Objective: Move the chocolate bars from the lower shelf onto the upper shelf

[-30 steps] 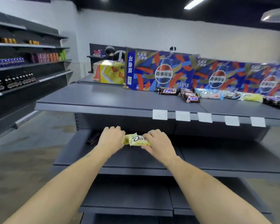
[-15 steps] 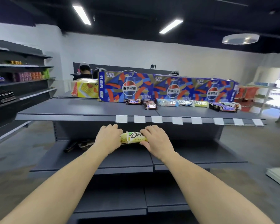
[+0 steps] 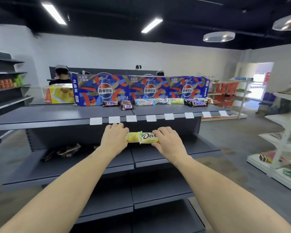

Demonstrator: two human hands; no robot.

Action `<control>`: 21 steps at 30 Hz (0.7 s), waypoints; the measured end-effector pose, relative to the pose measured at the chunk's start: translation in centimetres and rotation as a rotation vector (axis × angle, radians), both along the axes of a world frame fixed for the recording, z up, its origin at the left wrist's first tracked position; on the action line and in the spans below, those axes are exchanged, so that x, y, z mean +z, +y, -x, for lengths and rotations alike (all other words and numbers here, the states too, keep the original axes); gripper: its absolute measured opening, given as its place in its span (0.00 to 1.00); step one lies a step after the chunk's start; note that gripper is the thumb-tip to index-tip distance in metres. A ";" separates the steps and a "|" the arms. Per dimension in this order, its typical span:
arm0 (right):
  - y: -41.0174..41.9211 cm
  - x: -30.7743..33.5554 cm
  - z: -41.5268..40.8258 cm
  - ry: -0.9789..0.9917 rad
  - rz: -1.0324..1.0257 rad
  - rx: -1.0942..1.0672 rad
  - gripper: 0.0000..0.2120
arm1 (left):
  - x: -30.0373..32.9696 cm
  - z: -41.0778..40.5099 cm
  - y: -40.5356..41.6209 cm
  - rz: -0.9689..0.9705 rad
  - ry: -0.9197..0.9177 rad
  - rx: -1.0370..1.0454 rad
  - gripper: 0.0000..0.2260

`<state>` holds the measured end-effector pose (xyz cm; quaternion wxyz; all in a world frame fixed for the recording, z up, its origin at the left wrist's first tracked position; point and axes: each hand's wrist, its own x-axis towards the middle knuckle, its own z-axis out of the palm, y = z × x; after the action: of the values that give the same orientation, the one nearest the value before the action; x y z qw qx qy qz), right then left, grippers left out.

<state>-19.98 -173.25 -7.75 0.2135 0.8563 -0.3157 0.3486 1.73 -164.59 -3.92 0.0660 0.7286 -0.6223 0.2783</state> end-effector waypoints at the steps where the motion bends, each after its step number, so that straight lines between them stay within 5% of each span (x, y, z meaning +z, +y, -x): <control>1: -0.3 0.1 0.7 -0.007 0.004 -0.012 0.23 | 0.0 0.7 -0.4 0.008 -0.009 -0.007 0.15; 21: -13.2 4.1 10.3 -0.044 -0.082 -0.346 0.20 | 3.3 6.8 -17.3 0.212 0.030 -0.183 0.15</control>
<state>-30.25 -186.44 -3.66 0.2283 0.7893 -0.4768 0.3123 -5.03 -181.86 -0.62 0.1770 0.6618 -0.6521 0.3247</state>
